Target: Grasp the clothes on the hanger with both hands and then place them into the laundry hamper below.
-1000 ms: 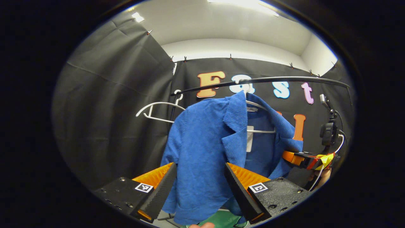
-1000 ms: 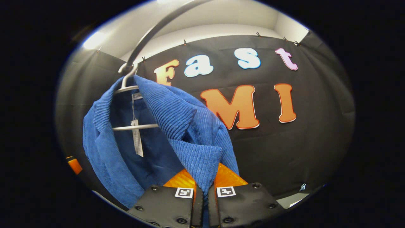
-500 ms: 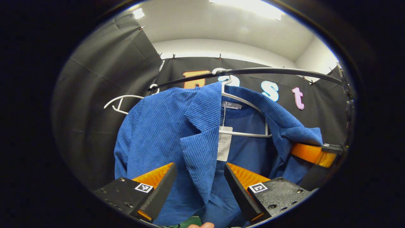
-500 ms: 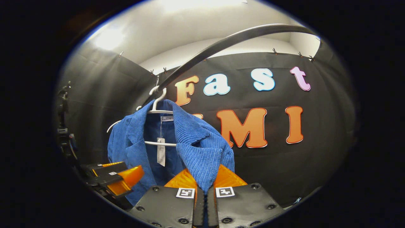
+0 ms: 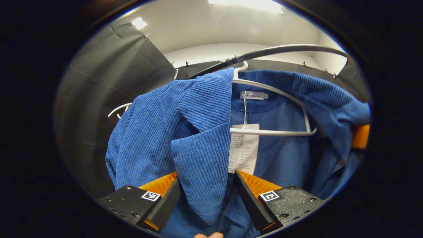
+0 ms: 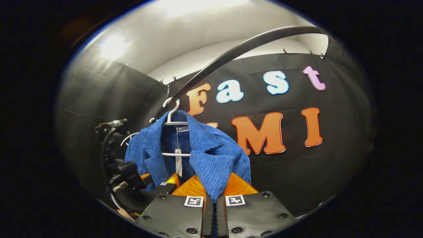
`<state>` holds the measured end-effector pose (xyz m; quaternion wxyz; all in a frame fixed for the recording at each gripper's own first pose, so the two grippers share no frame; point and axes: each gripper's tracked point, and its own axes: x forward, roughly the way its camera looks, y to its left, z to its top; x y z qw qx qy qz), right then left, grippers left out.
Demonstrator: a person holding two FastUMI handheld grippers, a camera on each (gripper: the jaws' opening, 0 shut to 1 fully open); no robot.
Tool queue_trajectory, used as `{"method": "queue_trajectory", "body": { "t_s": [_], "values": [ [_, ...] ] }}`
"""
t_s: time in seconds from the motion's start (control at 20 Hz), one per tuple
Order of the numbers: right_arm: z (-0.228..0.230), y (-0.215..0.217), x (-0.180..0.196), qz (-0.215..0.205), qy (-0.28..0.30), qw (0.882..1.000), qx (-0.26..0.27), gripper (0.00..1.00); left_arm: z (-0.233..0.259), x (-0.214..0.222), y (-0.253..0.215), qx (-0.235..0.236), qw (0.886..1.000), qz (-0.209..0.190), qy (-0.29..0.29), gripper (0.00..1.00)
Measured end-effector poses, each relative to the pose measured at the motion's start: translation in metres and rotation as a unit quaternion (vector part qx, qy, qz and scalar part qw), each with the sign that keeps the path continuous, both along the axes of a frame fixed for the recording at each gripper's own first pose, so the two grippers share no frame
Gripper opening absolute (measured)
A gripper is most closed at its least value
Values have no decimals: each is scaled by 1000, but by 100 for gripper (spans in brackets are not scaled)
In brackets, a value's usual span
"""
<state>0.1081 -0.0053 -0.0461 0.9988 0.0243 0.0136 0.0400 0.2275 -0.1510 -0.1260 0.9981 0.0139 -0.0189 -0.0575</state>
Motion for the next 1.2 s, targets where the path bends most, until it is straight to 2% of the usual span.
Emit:
{"method": "queue_trajectory", "body": {
  "t_s": [0.1,0.2,0.35,0.45,0.6,0.7,0.75,0.8,0.9,0.95,1.2],
  "values": [
    [3,0,0,1,-3,1000,0,11,3,3,5,26,1000,1,-11,92],
    [3,-1,2,0,-4,1000,-1,11,6,0,13,27,1000,4,-13,89],
    [4,-4,3,-3,-7,1000,-1,11,17,-12,25,10,1000,-2,-21,58],
    [6,-5,4,-5,-10,1000,-4,11,22,-19,37,27,999,-2,-25,38],
    [10,-9,3,-13,-18,1000,-8,11,41,-33,43,20,999,-30,-29,7],
    [13,-17,5,-27,-31,999,-14,11,63,-40,64,23,998,-13,-49,4],
    [15,-20,5,-37,-37,998,-17,11,75,-40,79,33,997,8,-63,6],
    [18,-24,6,-45,-44,998,-19,11,89,-41,93,44,995,27,-81,3],
    [25,-29,7,-61,-59,996,-17,11,130,-43,120,72,987,72,-121,3],
    [28,-31,6,-68,-66,995,-17,11,150,-44,126,84,982,84,-143,0],
    [35,-34,11,-82,-80,993,-16,11,224,-40,125,136,965,85,-206,3]
  ]
}}
